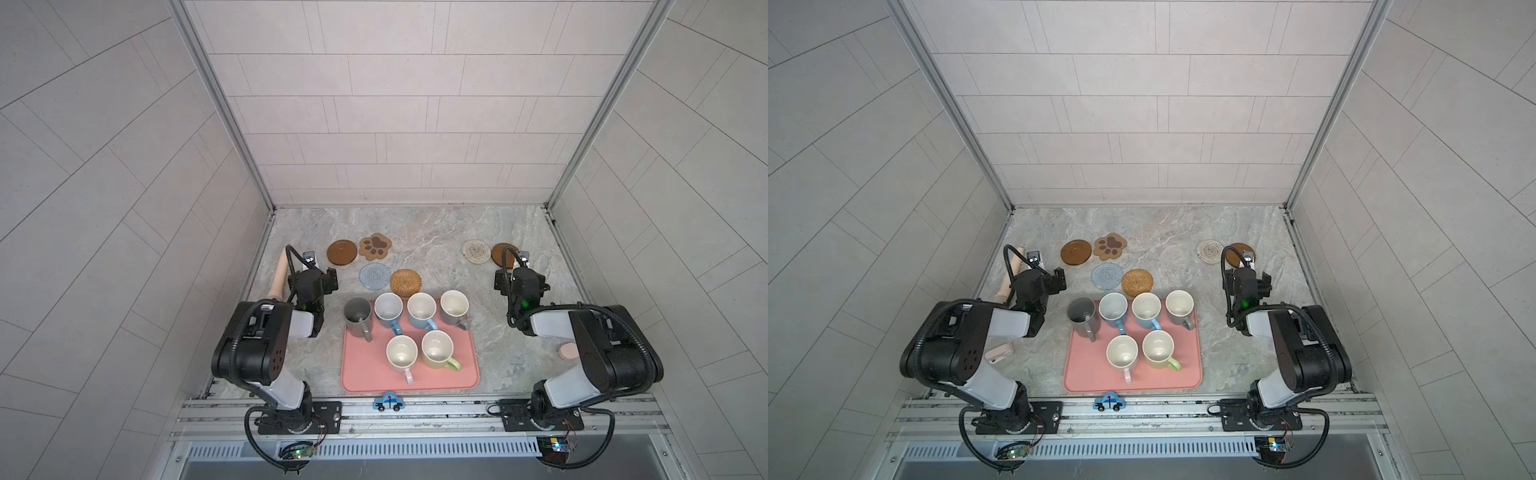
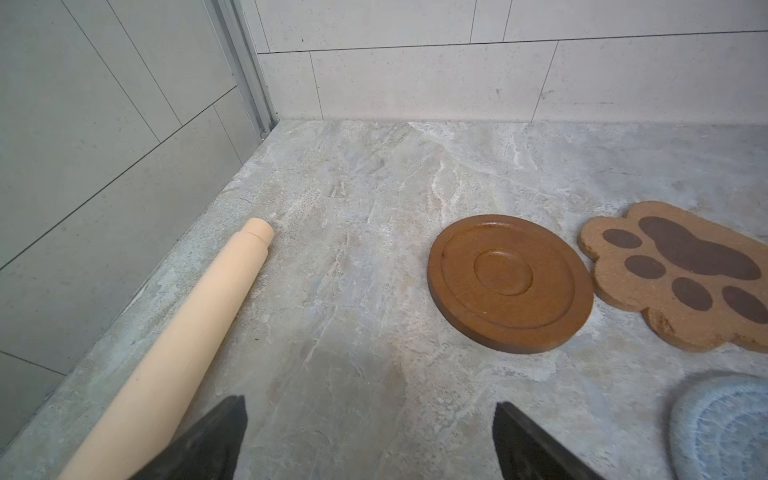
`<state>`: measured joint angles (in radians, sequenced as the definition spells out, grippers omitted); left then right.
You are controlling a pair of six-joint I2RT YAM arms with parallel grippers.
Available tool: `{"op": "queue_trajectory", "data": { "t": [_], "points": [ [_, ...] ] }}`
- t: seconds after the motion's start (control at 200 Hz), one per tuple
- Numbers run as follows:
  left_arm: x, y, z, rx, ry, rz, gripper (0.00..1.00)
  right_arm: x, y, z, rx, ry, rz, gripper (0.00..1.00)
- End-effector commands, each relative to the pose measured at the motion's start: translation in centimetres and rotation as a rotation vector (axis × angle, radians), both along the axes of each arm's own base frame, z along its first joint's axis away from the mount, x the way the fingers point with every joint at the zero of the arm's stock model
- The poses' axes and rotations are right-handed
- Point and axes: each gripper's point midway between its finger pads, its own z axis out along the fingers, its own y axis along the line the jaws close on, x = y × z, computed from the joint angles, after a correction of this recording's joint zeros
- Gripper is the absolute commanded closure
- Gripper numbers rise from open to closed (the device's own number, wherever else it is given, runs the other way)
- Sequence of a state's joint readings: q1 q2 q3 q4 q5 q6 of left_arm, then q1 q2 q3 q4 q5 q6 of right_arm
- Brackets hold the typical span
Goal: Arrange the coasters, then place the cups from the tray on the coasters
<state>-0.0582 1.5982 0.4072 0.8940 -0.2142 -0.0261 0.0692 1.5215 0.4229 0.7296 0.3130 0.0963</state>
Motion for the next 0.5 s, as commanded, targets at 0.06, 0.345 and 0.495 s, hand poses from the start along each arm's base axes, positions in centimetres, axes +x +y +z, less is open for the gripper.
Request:
{"op": "queue_trajectory", "data": {
  "t": [0.06, 0.345, 0.495],
  "points": [
    [0.08, 0.43, 0.59, 0.006, -0.025, 0.017, 0.00, 0.11, -0.08, 0.71, -0.009, -0.019, -0.002, 0.01],
    [0.10, 0.45, 0.59, 0.006, -0.025, 0.018, 0.00, 0.07, -0.06, 0.64, -0.010, -0.016, -0.001, 0.00],
    [0.10, 0.46, 0.58, 0.006, -0.025, 0.018, 0.00, 0.10, -0.05, 0.60, -0.008, -0.015, -0.001, 0.00]
  ]
}}
